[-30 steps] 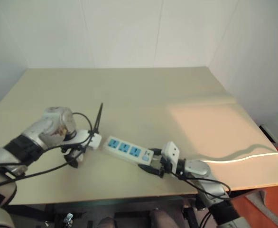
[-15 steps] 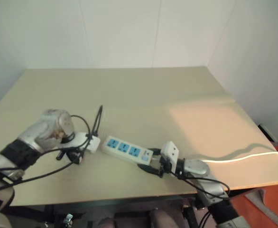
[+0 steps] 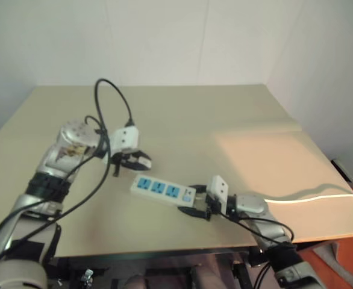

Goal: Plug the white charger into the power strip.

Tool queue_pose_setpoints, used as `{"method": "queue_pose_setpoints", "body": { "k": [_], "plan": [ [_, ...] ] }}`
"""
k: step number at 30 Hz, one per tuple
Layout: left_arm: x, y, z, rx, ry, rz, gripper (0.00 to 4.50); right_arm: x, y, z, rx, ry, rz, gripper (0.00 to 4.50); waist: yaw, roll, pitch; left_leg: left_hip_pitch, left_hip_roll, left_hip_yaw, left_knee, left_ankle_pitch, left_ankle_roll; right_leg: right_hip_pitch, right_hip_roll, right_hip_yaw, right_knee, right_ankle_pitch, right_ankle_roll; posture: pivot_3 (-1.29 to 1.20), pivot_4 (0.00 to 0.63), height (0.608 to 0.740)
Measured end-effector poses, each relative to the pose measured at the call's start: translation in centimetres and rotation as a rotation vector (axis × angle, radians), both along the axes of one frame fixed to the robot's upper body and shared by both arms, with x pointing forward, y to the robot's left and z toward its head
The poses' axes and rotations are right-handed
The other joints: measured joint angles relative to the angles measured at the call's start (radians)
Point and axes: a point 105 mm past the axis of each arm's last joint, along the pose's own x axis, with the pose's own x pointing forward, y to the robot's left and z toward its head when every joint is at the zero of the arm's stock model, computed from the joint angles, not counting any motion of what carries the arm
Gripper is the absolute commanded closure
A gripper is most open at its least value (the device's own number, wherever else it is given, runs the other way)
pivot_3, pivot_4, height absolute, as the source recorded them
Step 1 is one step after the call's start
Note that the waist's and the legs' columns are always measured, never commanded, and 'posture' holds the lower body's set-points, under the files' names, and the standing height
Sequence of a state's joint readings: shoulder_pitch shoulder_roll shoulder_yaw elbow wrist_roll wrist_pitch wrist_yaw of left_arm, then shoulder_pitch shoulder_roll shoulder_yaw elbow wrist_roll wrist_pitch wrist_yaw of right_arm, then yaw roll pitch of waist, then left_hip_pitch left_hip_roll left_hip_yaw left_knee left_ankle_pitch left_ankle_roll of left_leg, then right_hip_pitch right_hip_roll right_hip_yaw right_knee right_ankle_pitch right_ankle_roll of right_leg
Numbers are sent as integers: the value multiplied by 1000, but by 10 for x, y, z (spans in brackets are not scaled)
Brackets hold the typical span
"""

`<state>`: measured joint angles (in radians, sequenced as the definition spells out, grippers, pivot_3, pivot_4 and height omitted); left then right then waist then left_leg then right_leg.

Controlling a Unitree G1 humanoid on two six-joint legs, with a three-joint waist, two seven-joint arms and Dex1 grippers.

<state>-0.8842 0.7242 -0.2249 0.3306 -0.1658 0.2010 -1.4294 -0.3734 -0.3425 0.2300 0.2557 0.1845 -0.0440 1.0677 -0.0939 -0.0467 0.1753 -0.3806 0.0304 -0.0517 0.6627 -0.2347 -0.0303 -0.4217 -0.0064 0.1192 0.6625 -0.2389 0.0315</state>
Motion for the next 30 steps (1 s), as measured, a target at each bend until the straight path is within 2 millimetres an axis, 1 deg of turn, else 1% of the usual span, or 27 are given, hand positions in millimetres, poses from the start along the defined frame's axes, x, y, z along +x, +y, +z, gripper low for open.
{"method": "queue_pose_setpoints", "body": {
  "k": [3, 6, 11, 14, 17, 21, 26, 30],
  "plan": [
    [-7, -8, 15, -88, 20, -23, 3473, 1, 1, 1, -10, -5, 49, 1064, -5, 0, 0, 0, 0, 0, 0, 0, 1, 0, 0, 0, 0, 0, 0, 0, 150, 740],
    [-17, -13, 28, -134, -6, -62, 3473, 3, 2, 0, -21, -9, 90, 1064, -6, 0, 0, 1, 0, 0, 0, 0, 1, 1, 0, 0, 0, 0, -1, 0, 150, 740],
    [-30, -20, 40, -278, 15, -74, 3473, 6, 2, 0, -50, -20, 173, 1064, -5, 0, 0, 2, 0, 0, 0, 0, 1, 1, 0, 0, 1, 0, -1, 0, 150, 740],
    [-38, -23, 42, -353, 0, -79, 3473, 7, 3, 1, -66, -23, 215, 1064, -6, 0, 0, 1, 0, 0, 0, -1, 1, 0, 0, 0, 0, 2, -3, 0, 150, 740],
    [-51, -24, 35, -414, 22, -95, 3473, 8, 3, 1, -76, -23, 243, 1064, -6, 0, 0, 2, 1, 0, 0, -1, 1, 1, 0, 0, 1, 2, -4, 0, 150, 740],
    [-64, -26, 25, -440, 39, -99, 3473, 9, 4, 0, -75, -22, 254, 1064, -5, 0, 0, 4, 1, 0, 0, -1, 1, 3, 0, 0, 1, 2, -4, 0, 150, 740],
    [-69, -32, 16, -576, 87, -76, 3473, 9, 4, 0, -73, -25, 257, 1064, -6, 0, 0, 5, 1, 0, 0, -1, 1, 4, 0, 0, 0, 2, -4, 0, 150, 740],
    [-70, -35, 11, -627, 103, -76, 3473, 9, 4, 0, -74, -24, 262, 1064, -6, 1, 0, 5, 1, 0, -1, -1, 1, 4, 0, 0, 0, 2, -4, 0, 150, 740]
  ]
}}
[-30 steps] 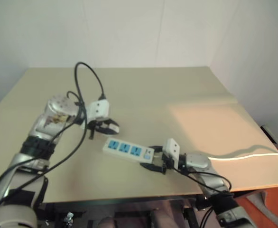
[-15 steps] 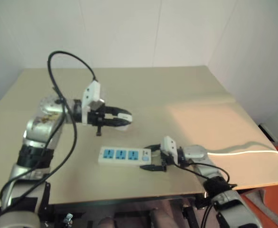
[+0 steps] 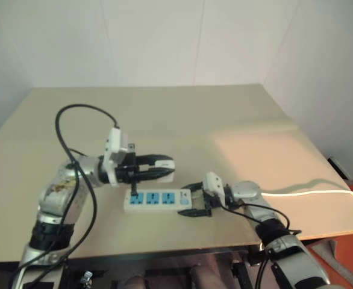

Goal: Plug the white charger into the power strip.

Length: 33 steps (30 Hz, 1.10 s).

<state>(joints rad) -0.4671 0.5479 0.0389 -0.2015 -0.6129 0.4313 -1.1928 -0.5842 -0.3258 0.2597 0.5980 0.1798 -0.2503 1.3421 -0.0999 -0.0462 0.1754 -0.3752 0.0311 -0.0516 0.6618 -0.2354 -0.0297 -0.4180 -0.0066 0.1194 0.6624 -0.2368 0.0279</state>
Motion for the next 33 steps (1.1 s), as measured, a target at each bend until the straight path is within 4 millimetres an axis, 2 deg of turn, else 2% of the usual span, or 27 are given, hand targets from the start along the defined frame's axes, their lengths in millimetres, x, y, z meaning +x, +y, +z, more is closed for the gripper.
{"method": "queue_pose_setpoints", "body": {
  "k": [4, 10, 18, 26, 33],
  "plan": [
    [-5, -2, -11, 30, 7, -49, 3473, 0, 0, 0, 0, 2, 1, 1064, 0, 0, 0, 0, 0, 0, 0, 0, 0, 0, 0, 0, 0, 0, 0, 0, 150, 740],
    [-6, -3, -37, 110, 23, -98, 3473, 0, 1, -1, -2, 9, 0, 1064, -1, 0, 0, 1, 0, 0, 0, 0, 0, 1, 0, 0, 0, 0, 0, 0, 150, 740],
    [-2, -6, -61, 98, -2, -115, 3473, 0, 0, -1, -4, 14, -2, 1064, 0, 0, 0, 1, 0, 1, -1, 0, 0, 1, 0, 0, -1, 0, 0, 0, 150, 740],
    [1, -12, -72, 101, -6, -111, 3473, -1, 0, -1, -2, 17, -9, 1064, 0, 0, 0, 1, 0, 0, -1, 0, 0, 1, 0, 0, -1, 0, 0, 0, 150, 740],
    [5, -11, -74, 107, -27, -109, 3473, -2, 0, -1, -3, 16, -15, 1064, 1, 0, 0, 1, 0, 0, -1, 0, 0, 1, 0, 1, -1, 0, 0, 0, 150, 740]
  ]
}}
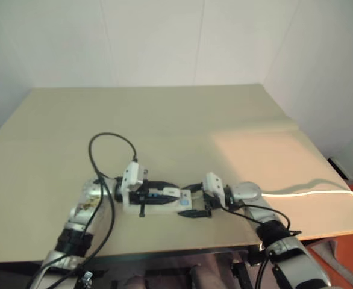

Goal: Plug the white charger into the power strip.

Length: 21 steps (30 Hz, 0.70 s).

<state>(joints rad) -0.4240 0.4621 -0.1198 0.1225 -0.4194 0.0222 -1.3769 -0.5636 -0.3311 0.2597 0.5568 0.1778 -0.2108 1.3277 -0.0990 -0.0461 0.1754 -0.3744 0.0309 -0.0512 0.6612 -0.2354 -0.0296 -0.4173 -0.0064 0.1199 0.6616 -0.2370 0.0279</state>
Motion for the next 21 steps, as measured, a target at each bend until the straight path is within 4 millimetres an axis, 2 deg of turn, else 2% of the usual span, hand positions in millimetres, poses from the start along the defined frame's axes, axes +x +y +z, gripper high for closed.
{"method": "queue_pose_setpoints", "body": {
  "k": [21],
  "plan": [
    [5, 1, -9, 28, 2, 2, 3473, -1, 1, 0, 3, -1, -9, 1064, -1, 0, 0, 0, 0, 0, 0, 0, 0, 0, 0, 0, 0, -2, 3, 0, 150, 740]
  ]
}}
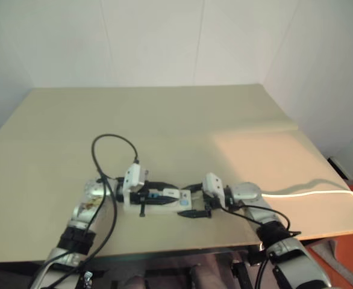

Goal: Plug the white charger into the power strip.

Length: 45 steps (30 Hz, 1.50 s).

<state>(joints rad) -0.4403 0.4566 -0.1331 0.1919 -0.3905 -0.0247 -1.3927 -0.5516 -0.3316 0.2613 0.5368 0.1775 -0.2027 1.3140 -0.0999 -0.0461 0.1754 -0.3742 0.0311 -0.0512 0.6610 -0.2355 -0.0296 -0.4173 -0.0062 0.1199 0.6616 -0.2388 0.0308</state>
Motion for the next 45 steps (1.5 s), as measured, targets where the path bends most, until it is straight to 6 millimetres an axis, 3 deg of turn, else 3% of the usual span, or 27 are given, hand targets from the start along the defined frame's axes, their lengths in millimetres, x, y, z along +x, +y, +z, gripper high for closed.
{"method": "queue_pose_setpoints", "body": {
  "k": [13, 26, 39, 41, 44, 45],
  "plan": [
    [-2, 17, -1, 122, -21, -55, 3473, -2, 5, 0, 1, 4, 1, 1064, -9, 1, -1, 2, 1, 0, -1, 0, 0, 1, 1, 0, 0, -2, 3, 0, 150, 740],
    [1, 10, -6, 191, -27, -4, 3473, -1, 5, -5, -21, 28, -2, 1064, -8, 5, -3, 22, 1, 0, -4, -1, 2, 24, 0, 0, -6, -6, 4, 0, 150, 740],
    [-2, 9, -5, 214, -35, 15, 3473, -1, 5, -6, -21, 31, -3, 1064, -8, 7, -4, 22, 1, 0, -6, -2, 2, 25, 0, 0, -9, -7, 4, 0, 150, 740],
    [-3, 9, -5, 214, -32, 7, 2762, -1, 5, -6, -21, 30, -3, 1064, -8, 7, -4, 22, 1, 0, -6, -2, 2, 25, 0, 0, -9, -7, 4, 0, 150, 740],
    [-4, 28, -30, 279, 74, 45, 1941, -2, 5, -5, -18, 25, 3, 1064, -13, 9, -3, 22, 1, 1, -9, -2, 2, 22, 0, 1, -11, -7, 4, 0, 150, 740],
    [-5, 28, -29, 273, 74, 38, 1638, -3, 3, -5, -20, 27, 5, 1064, -10, 8, -3, 20, 1, 0, -9, -2, 2, 21, 0, -1, -11, -7, 4, 0, 150, 740]
  ]
}}
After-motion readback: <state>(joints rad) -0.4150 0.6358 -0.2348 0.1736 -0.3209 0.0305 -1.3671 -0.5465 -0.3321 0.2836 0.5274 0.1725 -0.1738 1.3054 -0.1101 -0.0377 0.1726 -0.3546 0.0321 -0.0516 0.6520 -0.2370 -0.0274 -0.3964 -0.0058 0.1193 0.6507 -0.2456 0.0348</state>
